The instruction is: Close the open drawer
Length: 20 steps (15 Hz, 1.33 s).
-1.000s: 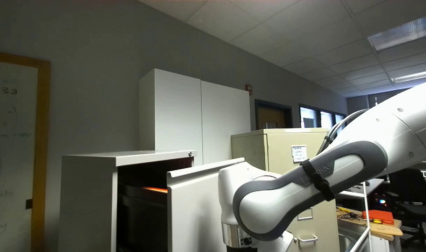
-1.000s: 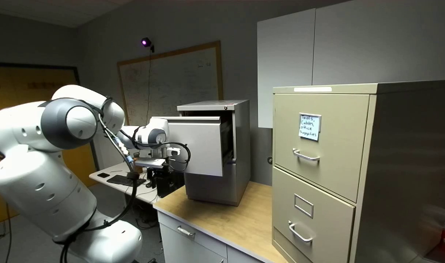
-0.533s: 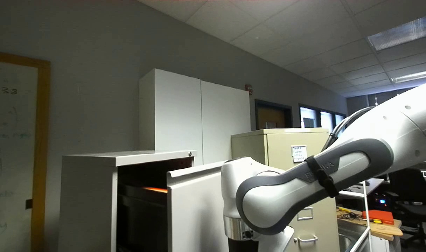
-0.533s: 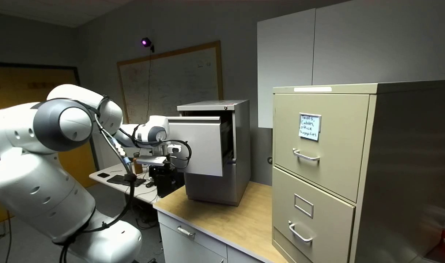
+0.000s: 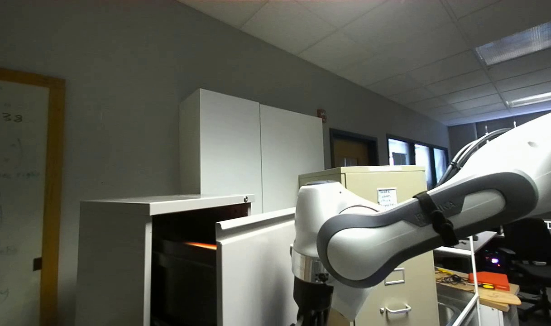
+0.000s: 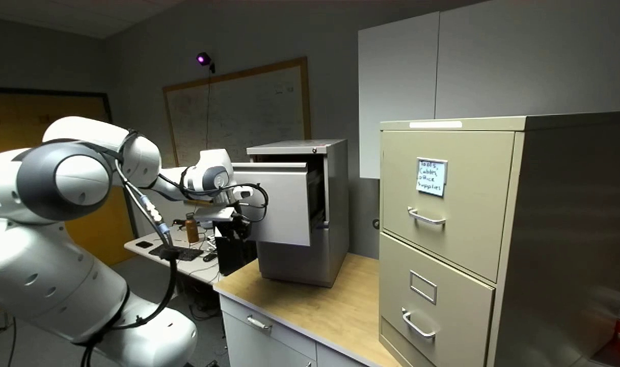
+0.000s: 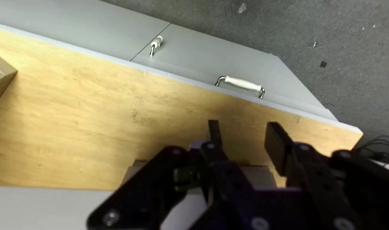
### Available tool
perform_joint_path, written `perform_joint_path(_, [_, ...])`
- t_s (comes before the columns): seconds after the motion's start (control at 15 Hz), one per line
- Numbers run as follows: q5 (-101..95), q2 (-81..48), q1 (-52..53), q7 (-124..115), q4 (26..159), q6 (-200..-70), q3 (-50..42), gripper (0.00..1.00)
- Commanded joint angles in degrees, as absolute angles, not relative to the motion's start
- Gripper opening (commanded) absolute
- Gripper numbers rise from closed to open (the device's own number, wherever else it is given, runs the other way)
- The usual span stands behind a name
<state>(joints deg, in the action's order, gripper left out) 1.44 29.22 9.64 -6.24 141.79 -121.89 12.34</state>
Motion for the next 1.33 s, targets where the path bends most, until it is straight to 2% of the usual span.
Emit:
perform_joint_path(0.0, [-2.1,32.3,8.7,-8.7,140.9,-124.4,13.4,0.14])
perform_joint_path(0.07, [-2.7,32.9,8.6,-8.8,140.8,-125.6,13.4,0.05])
perform_joint_path(0.2, [-2.9,33.4,8.5,-10.8,140.6,-129.1,14.2,0.00])
perform_joint_path(0.73, [-5.2,26.2,7.7,-15.0,134.4,-138.4,18.6,0.00])
perform_joint_path(1.27, [-12.1,16.6,6.5,-15.0,122.2,-137.2,20.1,0.00])
